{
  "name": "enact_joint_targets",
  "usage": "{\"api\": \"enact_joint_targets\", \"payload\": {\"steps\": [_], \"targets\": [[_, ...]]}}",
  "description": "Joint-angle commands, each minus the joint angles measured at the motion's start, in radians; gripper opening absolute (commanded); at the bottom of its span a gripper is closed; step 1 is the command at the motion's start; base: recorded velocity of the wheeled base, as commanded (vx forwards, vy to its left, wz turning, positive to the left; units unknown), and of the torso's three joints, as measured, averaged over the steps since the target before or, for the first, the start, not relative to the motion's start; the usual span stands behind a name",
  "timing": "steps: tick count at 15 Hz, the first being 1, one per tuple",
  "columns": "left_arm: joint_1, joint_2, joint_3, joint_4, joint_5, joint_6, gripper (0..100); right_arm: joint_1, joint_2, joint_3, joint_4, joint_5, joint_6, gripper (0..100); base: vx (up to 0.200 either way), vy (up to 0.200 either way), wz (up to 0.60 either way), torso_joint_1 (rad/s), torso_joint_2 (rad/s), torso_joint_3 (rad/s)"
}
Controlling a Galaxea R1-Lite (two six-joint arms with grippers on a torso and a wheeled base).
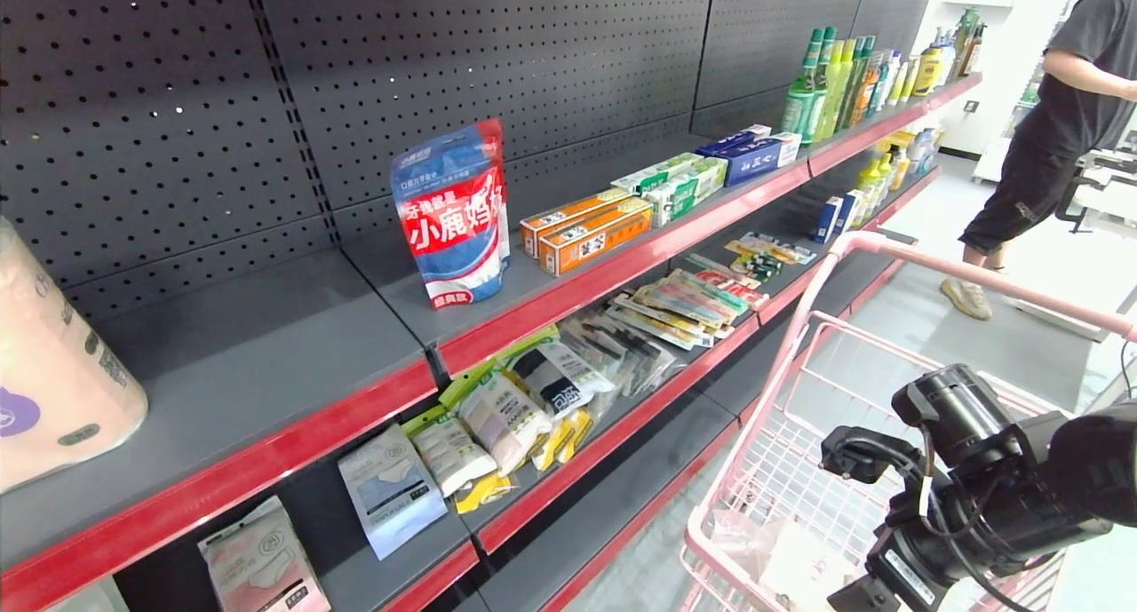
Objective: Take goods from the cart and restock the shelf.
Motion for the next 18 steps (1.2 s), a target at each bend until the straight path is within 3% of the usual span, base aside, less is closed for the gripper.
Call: {"api": "enact_joint_targets", "payload": {"steps": [1,5,8,13,18], "targets": [[0.0,0.0,0.0,0.0,0.001,0.0,100,0.0,-0.007,-0.002,0.0,0.001,-0.001,100,0.0,0.0,0.0,-0.032,0.09,0.041],[0.0,0.0,0.0,0.0,0.001,-0.002,100,0.003,-0.001,0.009,0.0,0.002,-0.016,100,0.0,0.0,0.0,0.0,0.0,0.0],[0.0,0.0,0.0,0.0,0.001,-0.002,100,0.003,0.006,0.004,0.0,0.004,-0.057,100,0.0,0.0,-0.6,-0.002,0.01,0.002],[0.0,0.0,0.0,0.0,0.001,0.0,100,0.017,0.012,-0.011,-0.003,0.007,-0.06,100,0.0,0.0,0.0,0.0,0.0,0.0],[0.0,0.0,0.0,-0.001,0.001,0.0,100,0.095,0.115,-0.028,-0.163,0.007,-0.06,100,0.0,0.0,0.0,0.0,0.0,0.0]]}}
